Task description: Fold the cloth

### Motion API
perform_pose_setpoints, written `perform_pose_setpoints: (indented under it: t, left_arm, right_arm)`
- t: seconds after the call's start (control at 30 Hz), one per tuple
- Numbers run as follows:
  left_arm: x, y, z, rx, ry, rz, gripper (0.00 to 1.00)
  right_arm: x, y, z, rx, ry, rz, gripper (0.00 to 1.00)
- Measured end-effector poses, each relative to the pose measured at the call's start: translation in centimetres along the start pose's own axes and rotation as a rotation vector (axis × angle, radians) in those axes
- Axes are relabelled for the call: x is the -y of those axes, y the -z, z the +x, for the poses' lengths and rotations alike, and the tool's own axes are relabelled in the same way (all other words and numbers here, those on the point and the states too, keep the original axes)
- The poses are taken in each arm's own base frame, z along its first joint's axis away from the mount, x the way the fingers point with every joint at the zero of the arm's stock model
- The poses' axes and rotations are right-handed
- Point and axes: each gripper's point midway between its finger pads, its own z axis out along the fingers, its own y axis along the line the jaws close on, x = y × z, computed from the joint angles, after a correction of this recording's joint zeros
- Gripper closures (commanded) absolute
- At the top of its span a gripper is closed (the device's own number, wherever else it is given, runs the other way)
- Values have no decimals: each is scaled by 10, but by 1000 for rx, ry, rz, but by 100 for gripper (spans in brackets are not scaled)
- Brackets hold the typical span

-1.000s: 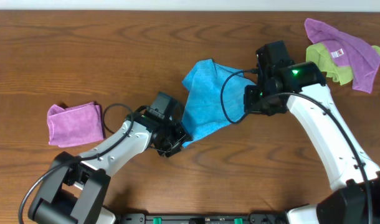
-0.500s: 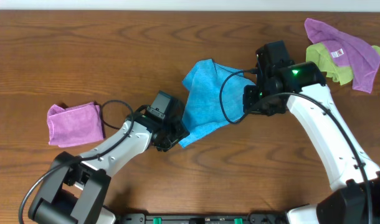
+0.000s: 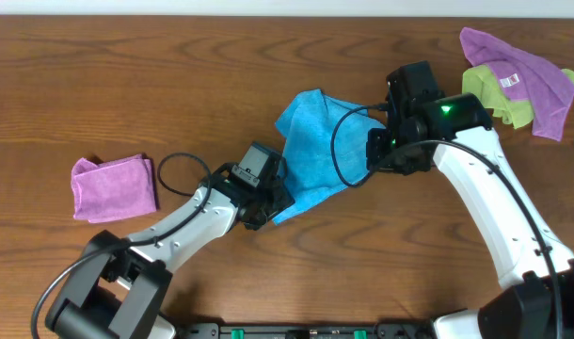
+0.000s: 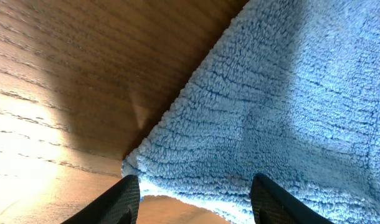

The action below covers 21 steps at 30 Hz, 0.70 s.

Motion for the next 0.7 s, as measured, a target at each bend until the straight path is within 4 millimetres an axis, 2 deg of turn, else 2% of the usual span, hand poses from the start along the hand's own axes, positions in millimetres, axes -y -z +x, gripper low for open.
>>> perform_pose_setpoints:
  t: [0.13, 0.2, 0.43, 0.7]
  left_arm:
    - [-7, -11, 1, -15, 17, -29, 42]
    - [-3, -14, -1, -16, 26, -12, 46]
    - [-1, -22, 5, -58, 70, 3, 92]
    - [-1, -23, 8, -87, 85, 7, 94]
  right_arm:
    - [-2, 0, 0, -2, 0, -9, 99]
    - [-2, 0, 0, -2, 0, -11, 99]
    - [-2, 0, 0, -3, 0, -13, 99]
    - [-4, 0, 1, -6, 0, -20, 99]
